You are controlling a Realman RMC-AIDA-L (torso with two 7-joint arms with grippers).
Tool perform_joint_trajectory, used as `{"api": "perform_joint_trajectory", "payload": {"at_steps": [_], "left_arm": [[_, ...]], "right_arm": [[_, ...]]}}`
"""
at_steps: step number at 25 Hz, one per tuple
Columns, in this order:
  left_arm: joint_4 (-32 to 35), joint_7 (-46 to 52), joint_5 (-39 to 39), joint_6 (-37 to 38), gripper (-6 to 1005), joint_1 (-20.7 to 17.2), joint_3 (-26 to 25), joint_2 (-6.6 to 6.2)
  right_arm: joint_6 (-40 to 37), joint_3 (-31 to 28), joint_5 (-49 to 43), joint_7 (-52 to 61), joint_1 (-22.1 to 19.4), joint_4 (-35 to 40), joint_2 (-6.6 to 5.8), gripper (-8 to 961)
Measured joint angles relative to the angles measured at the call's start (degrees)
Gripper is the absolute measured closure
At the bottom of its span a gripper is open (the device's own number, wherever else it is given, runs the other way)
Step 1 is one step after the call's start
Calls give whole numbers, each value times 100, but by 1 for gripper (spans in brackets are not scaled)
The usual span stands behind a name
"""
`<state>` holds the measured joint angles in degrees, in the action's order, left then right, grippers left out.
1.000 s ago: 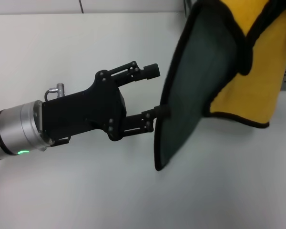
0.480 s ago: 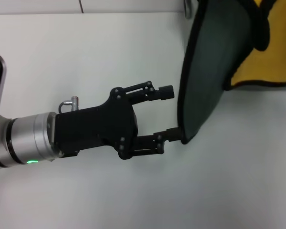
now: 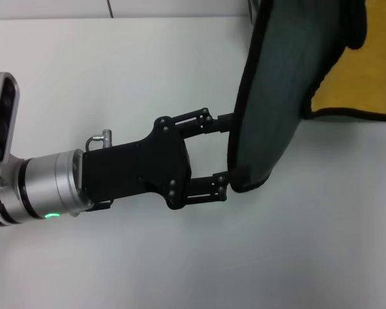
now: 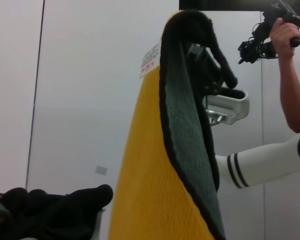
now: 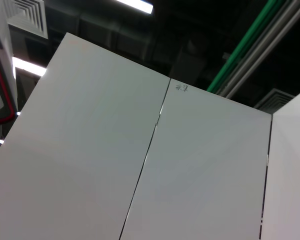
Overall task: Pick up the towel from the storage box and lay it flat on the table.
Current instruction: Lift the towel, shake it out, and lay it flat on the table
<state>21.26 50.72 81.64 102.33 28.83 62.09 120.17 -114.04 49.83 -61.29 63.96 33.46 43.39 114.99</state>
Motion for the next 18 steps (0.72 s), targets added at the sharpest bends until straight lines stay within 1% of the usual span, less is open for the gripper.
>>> {"api": "perform_joint_trajectory", "payload": {"at_steps": [5,11,18], "left_arm": [[0,-4,-18,-91,262,-21,-30,-5],[1,15,-18,-267,262,45,-29,0],[1,32,-18,-427,272,93,-34,9]], "right_arm": [[39,0,87,4,-58,109,-13,927],[55,-7,168,-1,-68,112,-45,925],[57,-9,272,-22,-68,120,-106,923]]}}
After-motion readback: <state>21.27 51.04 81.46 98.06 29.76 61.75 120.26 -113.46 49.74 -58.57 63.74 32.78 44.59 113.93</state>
